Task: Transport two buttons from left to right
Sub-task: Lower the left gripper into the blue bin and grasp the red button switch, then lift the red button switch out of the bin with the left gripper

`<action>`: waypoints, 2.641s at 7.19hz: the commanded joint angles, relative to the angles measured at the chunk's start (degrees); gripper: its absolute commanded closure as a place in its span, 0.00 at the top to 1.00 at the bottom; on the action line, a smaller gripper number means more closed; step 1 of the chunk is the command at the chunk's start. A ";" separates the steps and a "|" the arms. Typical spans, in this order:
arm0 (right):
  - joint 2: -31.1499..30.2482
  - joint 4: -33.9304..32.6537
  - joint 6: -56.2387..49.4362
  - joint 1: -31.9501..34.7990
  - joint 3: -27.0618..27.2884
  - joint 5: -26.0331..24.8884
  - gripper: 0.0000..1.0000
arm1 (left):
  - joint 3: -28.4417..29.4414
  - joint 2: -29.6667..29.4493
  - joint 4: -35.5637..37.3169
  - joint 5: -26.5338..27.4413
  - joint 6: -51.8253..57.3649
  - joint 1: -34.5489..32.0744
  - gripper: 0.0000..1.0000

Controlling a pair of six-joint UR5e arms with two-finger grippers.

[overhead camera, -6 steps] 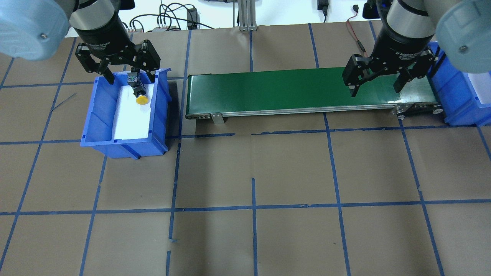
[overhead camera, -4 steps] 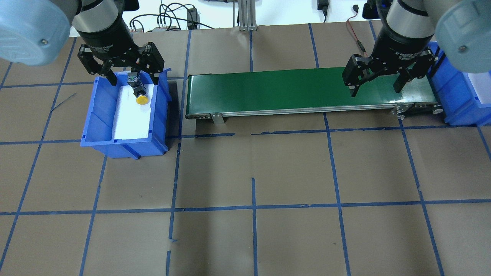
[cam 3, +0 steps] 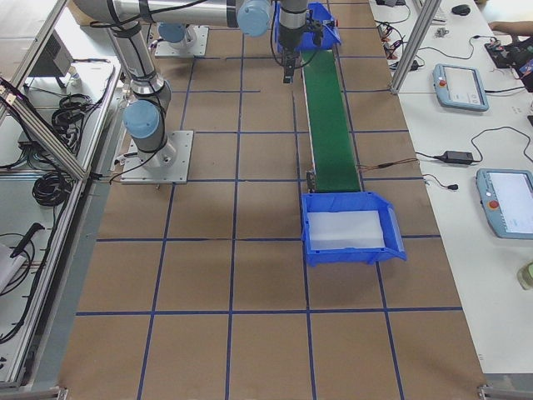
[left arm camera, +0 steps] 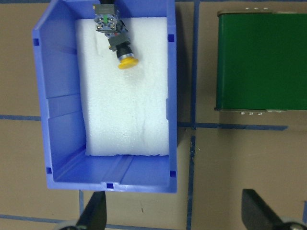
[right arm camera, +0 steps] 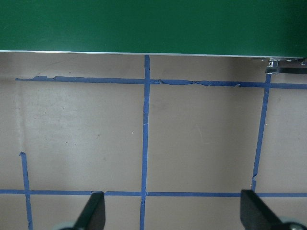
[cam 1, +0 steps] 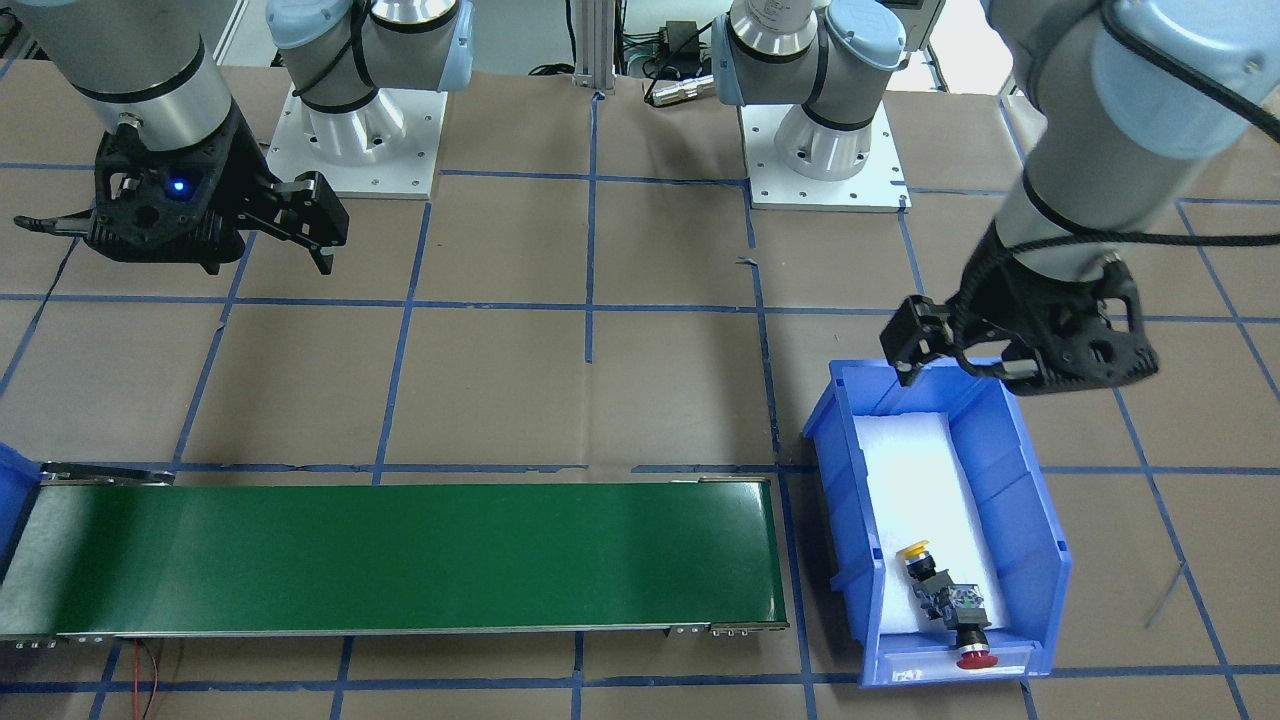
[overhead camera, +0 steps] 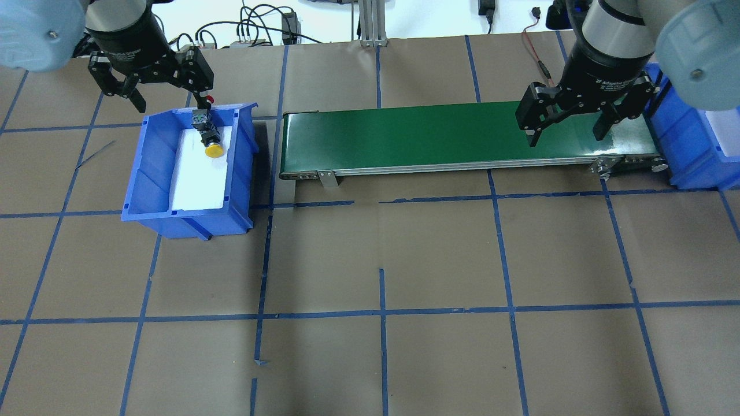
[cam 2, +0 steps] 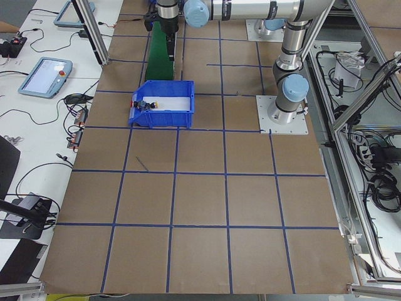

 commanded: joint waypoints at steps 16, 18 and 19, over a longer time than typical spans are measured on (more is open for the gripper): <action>0.00 -0.09 -0.18 0.00 0.09 0.00 1.00 | 13.74 -29.58 12.59 -6.04 13.38 6.22 1.00; 0.00 -0.09 -0.18 0.00 0.09 0.00 1.00 | 13.65 -29.58 13.03 -5.78 13.29 6.22 0.54; 0.00 -0.09 -0.18 0.00 0.09 0.00 1.00 | 13.74 -29.58 13.12 -5.52 13.20 6.22 0.36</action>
